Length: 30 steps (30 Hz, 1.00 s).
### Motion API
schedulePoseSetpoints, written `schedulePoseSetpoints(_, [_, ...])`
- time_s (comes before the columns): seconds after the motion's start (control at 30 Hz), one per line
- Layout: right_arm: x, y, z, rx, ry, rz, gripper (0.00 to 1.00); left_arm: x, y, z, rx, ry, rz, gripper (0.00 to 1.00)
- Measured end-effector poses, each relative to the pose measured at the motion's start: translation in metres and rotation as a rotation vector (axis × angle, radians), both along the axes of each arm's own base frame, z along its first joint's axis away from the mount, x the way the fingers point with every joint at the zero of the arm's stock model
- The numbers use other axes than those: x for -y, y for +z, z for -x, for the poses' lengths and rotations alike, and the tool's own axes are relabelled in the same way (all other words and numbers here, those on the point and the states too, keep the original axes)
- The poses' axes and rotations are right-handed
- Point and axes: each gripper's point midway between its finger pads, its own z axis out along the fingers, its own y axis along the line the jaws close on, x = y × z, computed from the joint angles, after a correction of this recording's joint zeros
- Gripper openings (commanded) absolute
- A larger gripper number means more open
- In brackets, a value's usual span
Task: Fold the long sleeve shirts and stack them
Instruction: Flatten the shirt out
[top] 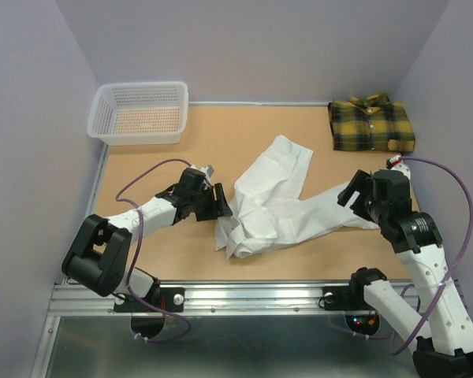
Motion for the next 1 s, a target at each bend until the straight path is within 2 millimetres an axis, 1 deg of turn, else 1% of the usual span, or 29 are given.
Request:
schedulePoseSetpoints(0.03, [-0.001,-0.002,-0.001,-0.01,0.008,0.005,0.84,0.0,-0.004,0.003,-0.007,-0.005,-0.002,0.65])
schedulePoseSetpoints(0.07, [-0.002,-0.005,-0.004,-0.023,0.019,0.01,0.84,0.0,-0.008,0.006,-0.018,-0.01,-0.005,0.58])
schedulePoseSetpoints(0.13, [-0.006,-0.007,-0.008,-0.031,0.043,0.013,0.84,0.0,-0.017,0.01,-0.039,-0.013,-0.014,0.5])
schedulePoseSetpoints(0.17, [-0.008,-0.006,-0.009,-0.027,0.056,0.012,0.84,-0.001,-0.02,0.011,-0.047,-0.013,-0.019,0.42])
schedulePoseSetpoints(0.23, [-0.013,-0.004,-0.014,-0.015,0.09,0.005,0.84,-0.001,-0.024,0.01,-0.053,-0.013,-0.024,0.32])
schedulePoseSetpoints(0.27, [-0.017,-0.003,-0.017,-0.009,0.109,0.0,0.84,-0.001,-0.025,0.009,-0.051,-0.011,-0.025,0.24])
schedulePoseSetpoints(0.3, [-0.021,-0.005,-0.021,-0.014,0.128,-0.005,0.84,-0.001,-0.026,0.008,-0.051,-0.008,-0.025,0.2])
schedulePoseSetpoints(0.33, [-0.025,-0.006,-0.024,-0.017,0.144,-0.012,0.84,-0.001,-0.028,0.007,-0.049,-0.008,-0.028,0.18])
schedulePoseSetpoints(0.37, [-0.03,-0.009,-0.029,-0.022,0.166,-0.021,0.84,-0.001,-0.03,0.006,-0.05,-0.007,-0.032,0.11])
schedulePoseSetpoints(0.43, [-0.038,-0.016,-0.037,-0.038,0.197,-0.039,0.84,-0.001,-0.034,0.004,-0.058,-0.004,-0.041,0.04])
schedulePoseSetpoints(0.47, [-0.044,-0.023,-0.043,-0.054,0.217,-0.056,0.84,0.0,-0.036,0.001,-0.059,0.0,-0.046,0.0])
schedulePoseSetpoints(0.57, [-0.057,-0.052,-0.055,-0.122,0.252,-0.091,0.83,0.001,-0.034,-0.015,-0.035,0.021,-0.055,0.0])
schedulePoseSetpoints(0.6, [-0.059,-0.059,-0.057,-0.136,0.256,-0.098,0.83,0.0,-0.035,-0.019,-0.032,0.026,-0.058,0.0])
schedulePoseSetpoints(0.67, [-0.068,-0.078,-0.062,-0.176,0.27,-0.121,0.83,-0.006,-0.034,-0.036,-0.015,0.062,-0.065,0.0])
schedulePoseSetpoints(0.77, [-0.079,-0.094,-0.072,-0.208,0.285,-0.13,0.83,-0.022,-0.03,-0.067,0.015,0.133,-0.08,0.0])
schedulePoseSetpoints(0.8, [-0.084,-0.101,-0.077,-0.217,0.291,-0.133,0.83,-0.031,-0.028,-0.08,0.03,0.165,-0.088,0.0])
schedulePoseSetpoints(0.9, [-0.094,-0.115,-0.087,-0.234,0.296,-0.136,0.83,-0.056,-0.017,-0.11,0.082,0.237,-0.114,0.01])
schedulePoseSetpoints(0.93, [-0.096,-0.12,-0.09,-0.238,0.295,-0.136,0.83,-0.064,-0.012,-0.118,0.1,0.259,-0.123,0.04])
schedulePoseSetpoints(0.97, [-0.098,-0.123,-0.093,-0.24,0.293,-0.137,0.83,-0.07,-0.008,-0.125,0.121,0.272,-0.134,0.11])
schedulePoseSetpoints(1.0, [-0.099,-0.126,-0.095,-0.241,0.29,-0.137,0.83,-0.074,-0.005,-0.129,0.134,0.278,-0.142,0.17])
